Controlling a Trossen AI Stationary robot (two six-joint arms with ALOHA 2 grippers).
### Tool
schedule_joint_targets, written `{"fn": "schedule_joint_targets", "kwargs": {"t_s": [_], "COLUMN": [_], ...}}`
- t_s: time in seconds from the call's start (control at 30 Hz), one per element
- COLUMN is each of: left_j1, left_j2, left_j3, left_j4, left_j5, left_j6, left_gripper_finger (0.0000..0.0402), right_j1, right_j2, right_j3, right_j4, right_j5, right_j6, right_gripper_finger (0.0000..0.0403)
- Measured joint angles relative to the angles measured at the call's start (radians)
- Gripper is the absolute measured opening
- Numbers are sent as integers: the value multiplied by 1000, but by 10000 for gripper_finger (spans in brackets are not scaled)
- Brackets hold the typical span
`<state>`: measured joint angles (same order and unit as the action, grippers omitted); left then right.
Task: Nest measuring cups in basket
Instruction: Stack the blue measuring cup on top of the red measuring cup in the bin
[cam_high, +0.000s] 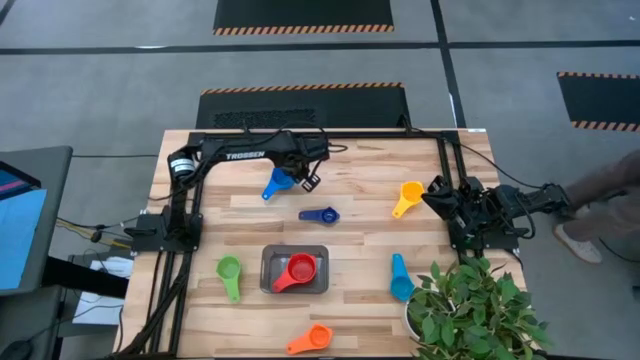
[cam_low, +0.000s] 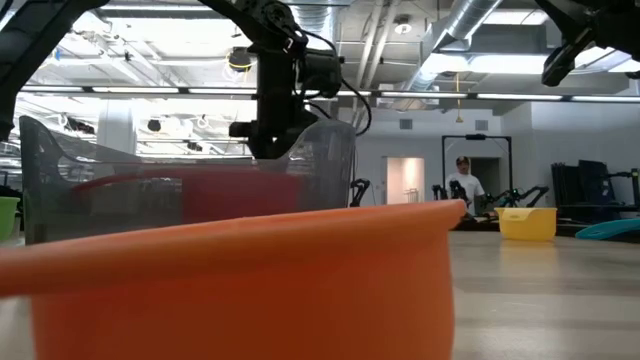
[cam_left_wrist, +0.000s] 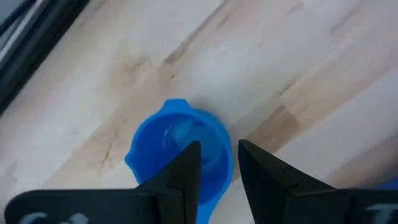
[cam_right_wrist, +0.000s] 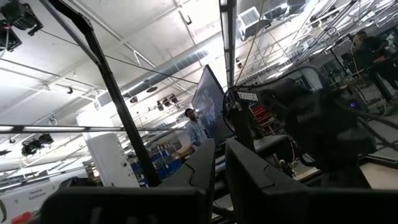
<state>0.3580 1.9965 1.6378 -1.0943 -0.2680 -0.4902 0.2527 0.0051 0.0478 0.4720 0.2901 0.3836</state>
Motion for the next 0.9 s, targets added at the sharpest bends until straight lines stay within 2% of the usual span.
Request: {"fn": "schedule_joint_targets", "kwargs": {"t_s": [0.1,0.27,0.6,0.7,0.9], "left_j1": [0,-10,-34,-34,-41], "left_j2": [2,2,2,2,2], "left_j3": [-8,-6,-6,-6,-6], "left_j4": [-53,-49,-48,-51,-51], "left_j5": [-15,25,29,28,29], "left_j6": [-44,-64,-71,-80,-126], "left_gripper_finger": [97,97,99,115,179], "right_j1": [0,0,0,0,0], "right_j2": [0,0,0,0,0], "right_j3": [0,0,0,0,0], "right_j4": [0,0,0,0,-1], "right_j5": [0,0,-1,-1,-2], "right_j6": [0,0,0,0,0], "right_gripper_finger": [64,64,64,64,64]}}
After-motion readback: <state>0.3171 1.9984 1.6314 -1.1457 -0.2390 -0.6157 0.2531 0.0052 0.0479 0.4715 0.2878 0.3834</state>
